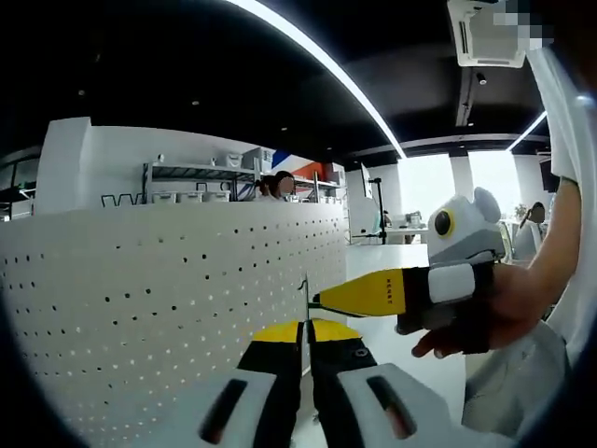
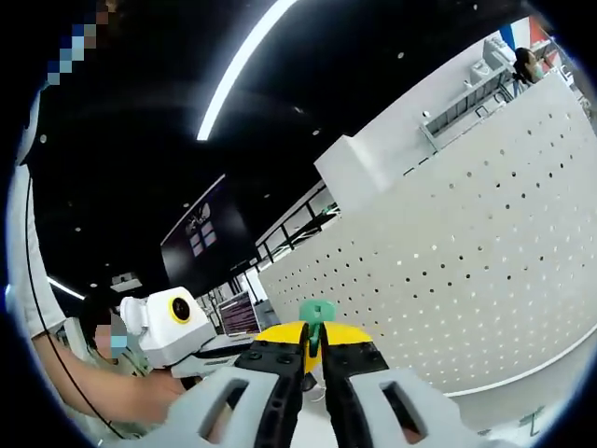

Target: Insert the hook assembly into the mounting plate slot until the hook locks in place.

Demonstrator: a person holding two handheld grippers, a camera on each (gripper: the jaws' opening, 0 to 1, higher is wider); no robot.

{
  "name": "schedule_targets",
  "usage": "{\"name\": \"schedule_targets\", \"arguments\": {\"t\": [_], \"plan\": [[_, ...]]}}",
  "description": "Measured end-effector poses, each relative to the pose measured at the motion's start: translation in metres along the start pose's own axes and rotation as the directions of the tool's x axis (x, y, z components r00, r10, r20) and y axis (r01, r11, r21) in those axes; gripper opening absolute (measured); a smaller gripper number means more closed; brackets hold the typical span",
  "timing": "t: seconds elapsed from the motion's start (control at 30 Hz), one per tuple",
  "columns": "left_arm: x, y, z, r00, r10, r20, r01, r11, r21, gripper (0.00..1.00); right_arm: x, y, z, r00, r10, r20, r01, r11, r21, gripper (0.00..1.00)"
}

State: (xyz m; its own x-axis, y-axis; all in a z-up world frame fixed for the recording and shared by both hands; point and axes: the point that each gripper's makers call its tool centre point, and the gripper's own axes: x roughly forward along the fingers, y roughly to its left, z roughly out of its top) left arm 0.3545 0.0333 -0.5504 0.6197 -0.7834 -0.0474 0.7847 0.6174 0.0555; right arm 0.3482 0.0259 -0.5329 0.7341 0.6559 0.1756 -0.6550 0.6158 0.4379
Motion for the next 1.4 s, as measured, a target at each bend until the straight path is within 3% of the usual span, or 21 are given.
{"name": "schedule_targets", "arguments": {"t": [0.8,1.2,1.4], "plan": [[-0.002,-0.001,0.005,0.999,0.032,0.032,-0.031,0.999,-0.029,0.02,0.002,0.003,0.001,1.0,-0.028,-0.003,0.028,0.998,-0.059,0.01],[-0.001,-0.002,0.003,0.999,0.045,0.014,-0.045,0.999,-0.025,0.05,0.002,0.004,0.001,1.0,-0.018,-0.018,0.016,0.998,-0.064,0.0],[0.002,-0.009,-0.009,0.999,0.019,-0.034,-0.021,0.999,-0.048,0.25,0.004,0.008,0.0,1.0,0.0,-0.023,-0.001,0.998,-0.062,0.0]]}}
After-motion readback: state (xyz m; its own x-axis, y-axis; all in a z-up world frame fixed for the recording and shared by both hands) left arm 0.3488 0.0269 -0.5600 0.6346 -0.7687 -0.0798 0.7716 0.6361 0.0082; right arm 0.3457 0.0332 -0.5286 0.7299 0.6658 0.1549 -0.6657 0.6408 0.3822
